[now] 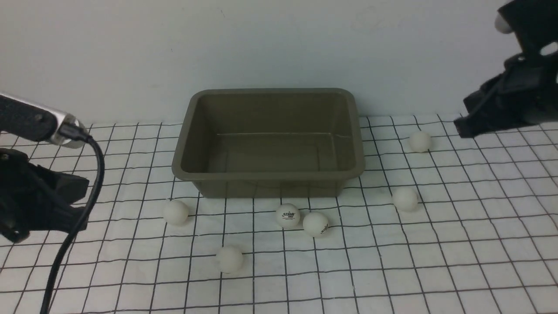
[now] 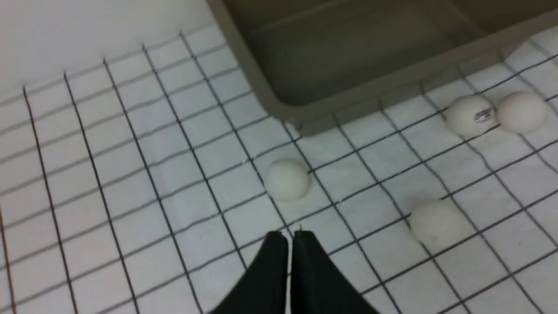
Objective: Put the table tennis balls into the box on the white checkered tablecloth.
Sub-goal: 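Reach for and grasp a ping pong ball on the table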
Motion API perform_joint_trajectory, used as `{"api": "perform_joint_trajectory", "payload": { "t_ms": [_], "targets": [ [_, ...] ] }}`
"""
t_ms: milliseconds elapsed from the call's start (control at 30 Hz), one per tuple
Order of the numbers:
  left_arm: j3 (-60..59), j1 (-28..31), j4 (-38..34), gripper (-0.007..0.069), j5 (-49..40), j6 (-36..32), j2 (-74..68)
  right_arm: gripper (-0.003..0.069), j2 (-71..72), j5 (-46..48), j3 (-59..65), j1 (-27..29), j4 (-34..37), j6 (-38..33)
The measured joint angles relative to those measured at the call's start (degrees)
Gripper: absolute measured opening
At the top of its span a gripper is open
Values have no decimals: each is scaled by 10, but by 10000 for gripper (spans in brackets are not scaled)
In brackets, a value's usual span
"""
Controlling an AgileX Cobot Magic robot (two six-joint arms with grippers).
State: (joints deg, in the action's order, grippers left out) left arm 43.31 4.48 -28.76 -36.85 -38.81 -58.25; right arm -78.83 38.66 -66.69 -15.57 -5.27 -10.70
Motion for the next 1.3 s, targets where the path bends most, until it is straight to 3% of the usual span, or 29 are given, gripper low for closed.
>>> {"api": "perform_joint_trajectory", "payload": {
  "t_ms": [267,433,600,700,833,1067,1300],
  "targets": [
    [56,0,106,-4,-65,171,-115,-16,-139,33,-116,17,-85,101],
    [81,0,130,-4,-69,185,-143,-16,-268,79,-233,62,-90,124],
    [92,0,131,-4,-70,185,-143,16,-381,132,-355,91,-21,89],
    [93,0,131,-4,-82,174,-143,87,-453,165,-442,95,25,50],
    [93,0,131,-3,-86,163,-143,242,-525,205,-539,95,49,37],
    [93,0,131,-3,-87,161,-143,445,-564,228,-577,95,53,37],
    [93,0,131,-3,-85,156,-143,509,-586,230,-580,95,57,44]
  ]
}}
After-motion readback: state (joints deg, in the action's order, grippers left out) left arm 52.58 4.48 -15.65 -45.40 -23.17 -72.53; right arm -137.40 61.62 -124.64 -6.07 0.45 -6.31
